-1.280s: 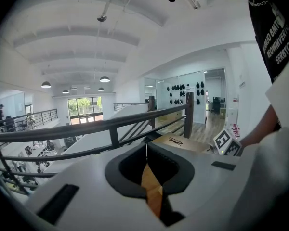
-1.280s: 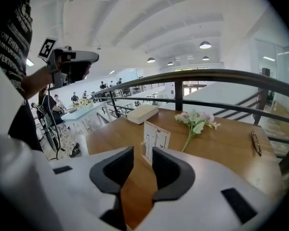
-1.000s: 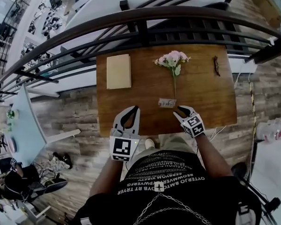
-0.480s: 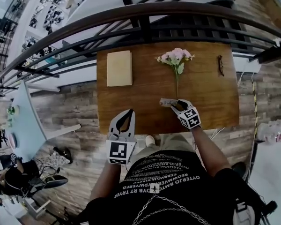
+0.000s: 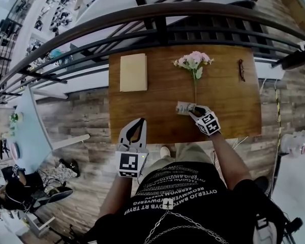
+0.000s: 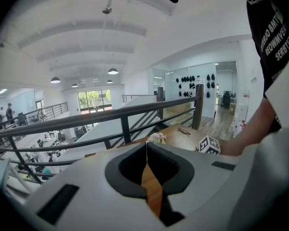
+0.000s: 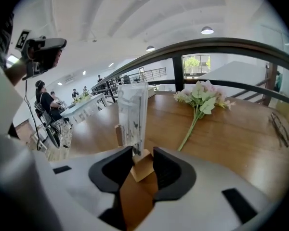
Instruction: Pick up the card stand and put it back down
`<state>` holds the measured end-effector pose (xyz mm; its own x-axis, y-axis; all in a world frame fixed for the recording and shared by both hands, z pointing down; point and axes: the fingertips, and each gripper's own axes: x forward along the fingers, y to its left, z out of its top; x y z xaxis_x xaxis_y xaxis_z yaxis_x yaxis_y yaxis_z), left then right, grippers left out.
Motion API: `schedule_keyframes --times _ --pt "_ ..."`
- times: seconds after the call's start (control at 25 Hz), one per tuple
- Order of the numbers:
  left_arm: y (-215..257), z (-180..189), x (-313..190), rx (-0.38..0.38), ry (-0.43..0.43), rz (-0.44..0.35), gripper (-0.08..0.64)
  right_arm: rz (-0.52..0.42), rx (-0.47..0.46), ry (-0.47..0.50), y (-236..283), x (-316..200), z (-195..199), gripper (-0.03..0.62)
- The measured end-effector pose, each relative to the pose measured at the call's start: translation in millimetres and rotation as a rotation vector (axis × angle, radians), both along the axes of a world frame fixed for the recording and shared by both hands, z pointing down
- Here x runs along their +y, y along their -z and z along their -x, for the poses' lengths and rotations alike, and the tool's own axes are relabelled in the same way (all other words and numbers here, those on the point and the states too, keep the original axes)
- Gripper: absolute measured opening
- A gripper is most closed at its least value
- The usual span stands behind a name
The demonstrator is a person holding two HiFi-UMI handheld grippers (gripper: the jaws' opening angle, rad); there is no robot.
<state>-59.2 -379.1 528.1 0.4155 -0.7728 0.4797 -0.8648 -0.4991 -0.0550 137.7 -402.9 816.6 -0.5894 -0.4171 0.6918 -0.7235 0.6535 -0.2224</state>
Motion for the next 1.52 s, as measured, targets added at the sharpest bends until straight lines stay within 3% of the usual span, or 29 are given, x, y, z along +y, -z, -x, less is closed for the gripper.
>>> schedule_keyframes --times 0.2,0.48,1.16,1.52 --pt "5 7 10 0.000 -0.001 -0.012 0.029 0.017 -0.021 -0.042 8 10 -5 0.141" --pt "16 17 27 0.008 0.009 -0.034 0.029 -0.027 -0.041 -0.045 34 19 -3 0.141" --pt "46 32 60 0.054 -0.016 -0.120 0.029 -0.156 -0.085 -0.019 167 36 26 0.141" --pt "52 33 76 0.060 -0.033 -0.134 0.029 -0.194 -0.131 -0.053 200 41 25 0.141"
